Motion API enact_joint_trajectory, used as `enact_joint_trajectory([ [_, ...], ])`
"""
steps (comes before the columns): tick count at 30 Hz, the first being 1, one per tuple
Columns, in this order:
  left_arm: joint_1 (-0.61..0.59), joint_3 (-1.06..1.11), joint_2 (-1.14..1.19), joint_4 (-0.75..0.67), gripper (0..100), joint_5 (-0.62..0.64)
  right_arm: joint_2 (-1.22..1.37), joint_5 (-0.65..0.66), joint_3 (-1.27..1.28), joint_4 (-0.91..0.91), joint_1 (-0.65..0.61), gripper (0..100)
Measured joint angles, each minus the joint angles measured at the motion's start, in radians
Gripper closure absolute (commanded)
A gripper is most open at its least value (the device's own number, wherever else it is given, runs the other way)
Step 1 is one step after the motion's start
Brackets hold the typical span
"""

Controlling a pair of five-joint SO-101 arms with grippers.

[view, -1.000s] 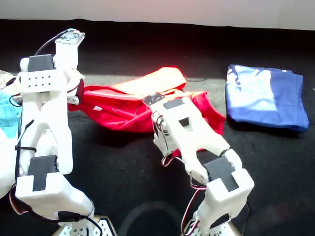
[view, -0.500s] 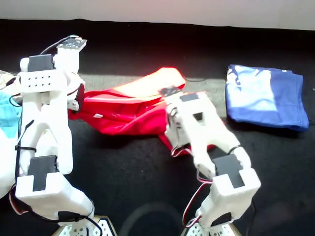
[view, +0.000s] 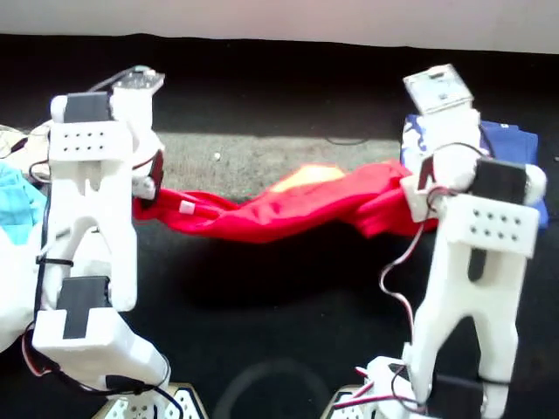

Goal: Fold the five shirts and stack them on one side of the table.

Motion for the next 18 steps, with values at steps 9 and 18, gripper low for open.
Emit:
enact_joint_trajectory([
  [9,-0.021,-0.187,-0.118,0.025,99,0.061,-0.101,0.014,0.055,-0.147,0.126,99.1],
  [18,-0.023,0.164,-0.123,0.0,99,0.057,-0.104,0.087,0.327,-0.005,0.072,99.0],
])
